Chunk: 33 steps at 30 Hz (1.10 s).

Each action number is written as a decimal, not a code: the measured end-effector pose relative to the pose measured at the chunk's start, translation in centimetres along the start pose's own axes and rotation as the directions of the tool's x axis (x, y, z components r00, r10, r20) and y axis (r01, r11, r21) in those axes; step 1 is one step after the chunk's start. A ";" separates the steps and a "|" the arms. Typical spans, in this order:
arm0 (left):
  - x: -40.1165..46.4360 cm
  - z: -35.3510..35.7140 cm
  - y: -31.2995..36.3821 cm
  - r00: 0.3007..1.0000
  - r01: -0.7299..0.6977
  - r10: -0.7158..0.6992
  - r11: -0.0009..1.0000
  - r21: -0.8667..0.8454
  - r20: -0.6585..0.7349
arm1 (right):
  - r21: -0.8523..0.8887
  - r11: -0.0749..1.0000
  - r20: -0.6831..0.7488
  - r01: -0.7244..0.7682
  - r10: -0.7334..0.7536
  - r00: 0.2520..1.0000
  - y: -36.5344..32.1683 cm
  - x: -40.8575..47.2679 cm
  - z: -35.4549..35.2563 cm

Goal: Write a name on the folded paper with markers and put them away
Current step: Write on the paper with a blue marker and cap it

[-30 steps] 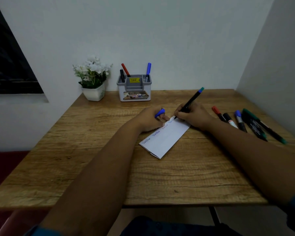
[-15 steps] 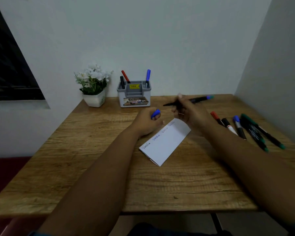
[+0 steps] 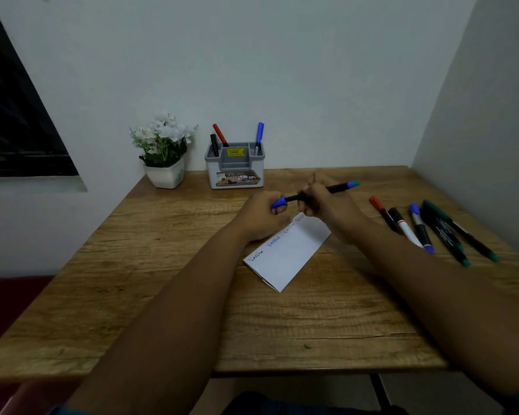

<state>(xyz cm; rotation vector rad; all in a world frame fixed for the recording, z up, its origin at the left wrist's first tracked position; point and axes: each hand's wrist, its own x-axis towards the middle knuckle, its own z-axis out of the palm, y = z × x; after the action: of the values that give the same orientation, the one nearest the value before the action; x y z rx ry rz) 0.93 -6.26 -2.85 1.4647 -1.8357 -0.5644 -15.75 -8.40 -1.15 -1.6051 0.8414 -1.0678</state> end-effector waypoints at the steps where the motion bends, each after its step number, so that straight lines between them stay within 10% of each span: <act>1: 0.0 0.2 0.1 1.000 -0.024 0.024 1.000 0.019 0.003 | -0.031 0.999 0.026 0.011 -0.010 1.000 0.2 0.0 0.3; 11: 0.0 -0.9 2.2 0.984 -0.015 0.051 0.977 0.211 -0.170 | -0.113 0.974 -0.012 0.197 -0.199 0.980 0.5 1.2 2.7; 18: 0.3 -3.6 1.3 1.000 0.027 -0.025 0.948 0.316 -0.012 | 0.225 0.971 -0.040 -0.084 0.096 0.995 0.2 1.6 1.2; 21: 0.0 -4.9 0.0 0.996 0.091 -0.086 0.945 0.315 -0.029 | -0.217 0.975 -0.127 0.041 -0.070 0.989 0.2 2.3 -0.4; 24: -0.3 -5.8 -0.7 0.995 0.085 -0.060 0.908 0.409 -0.074 | -0.640 0.669 0.225 0.377 -0.306 0.925 0.7 3.2 0.3; 28: -0.2 -6.8 -1.6 0.982 0.055 0.004 0.950 0.307 -0.188 | -0.793 0.321 0.444 0.517 -0.276 0.852 1.2 4.7 3.3; 33: 0.4 -7.2 -2.5 0.872 -0.050 -0.064 0.974 -0.219 -0.486 | -0.847 0.416 0.318 0.331 -0.103 0.942 -0.5 7.0 6.0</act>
<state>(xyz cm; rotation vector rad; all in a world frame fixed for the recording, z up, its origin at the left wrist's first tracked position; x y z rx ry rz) 7.93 -6.63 0.18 1.3119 -1.3203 -0.3455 -7.61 -12.41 0.25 -2.7649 1.1620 -0.5427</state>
